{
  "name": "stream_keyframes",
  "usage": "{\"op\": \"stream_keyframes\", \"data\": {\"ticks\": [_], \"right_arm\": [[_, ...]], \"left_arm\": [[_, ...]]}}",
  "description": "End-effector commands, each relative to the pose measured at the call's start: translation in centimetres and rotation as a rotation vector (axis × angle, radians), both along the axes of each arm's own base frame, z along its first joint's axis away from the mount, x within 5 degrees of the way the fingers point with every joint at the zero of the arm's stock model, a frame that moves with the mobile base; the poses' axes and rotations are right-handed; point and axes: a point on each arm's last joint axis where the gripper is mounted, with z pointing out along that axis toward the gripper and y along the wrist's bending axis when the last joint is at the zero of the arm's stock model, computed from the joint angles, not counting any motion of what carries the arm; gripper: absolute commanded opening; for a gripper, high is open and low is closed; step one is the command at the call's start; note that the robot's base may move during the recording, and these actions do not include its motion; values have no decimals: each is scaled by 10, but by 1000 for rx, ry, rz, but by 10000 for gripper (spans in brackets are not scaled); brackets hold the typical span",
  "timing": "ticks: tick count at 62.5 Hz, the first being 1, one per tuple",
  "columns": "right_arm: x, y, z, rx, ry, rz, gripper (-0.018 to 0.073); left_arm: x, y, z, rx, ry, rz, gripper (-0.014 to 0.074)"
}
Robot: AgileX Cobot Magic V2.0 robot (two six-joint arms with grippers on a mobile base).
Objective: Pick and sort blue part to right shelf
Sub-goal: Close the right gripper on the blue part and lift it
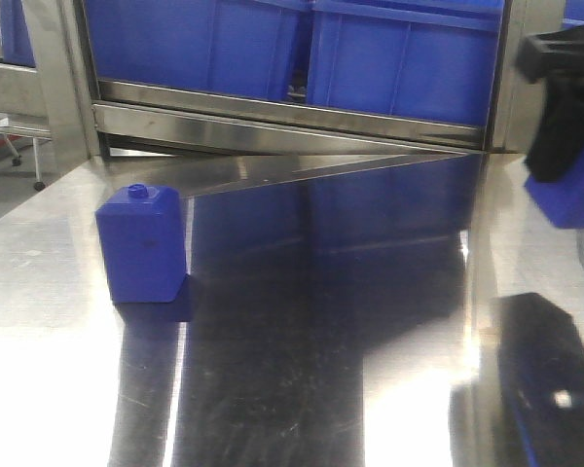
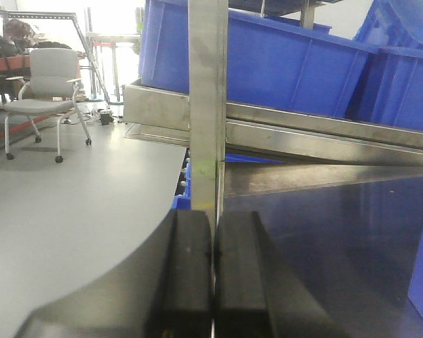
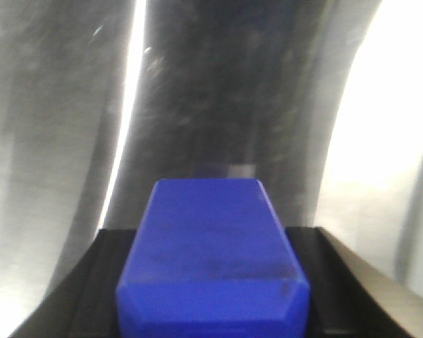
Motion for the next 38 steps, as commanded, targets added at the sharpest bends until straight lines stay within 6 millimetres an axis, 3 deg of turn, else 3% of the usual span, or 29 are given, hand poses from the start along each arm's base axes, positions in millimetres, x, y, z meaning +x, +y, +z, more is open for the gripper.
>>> {"op": "stream_keyframes", "data": {"ticks": [1,17,38], "right_arm": [[-9,-16,27,45,-250,-31,407],[-48,-44,34,79,-608,-143,407],[-114,-50,30,72,-853,-125,407]], "left_arm": [[-1,0,1,-19,-89,-1,123],[-1,0,1,-19,-89,-1,123],[-1,0,1,-19,-89,-1,123]]}}
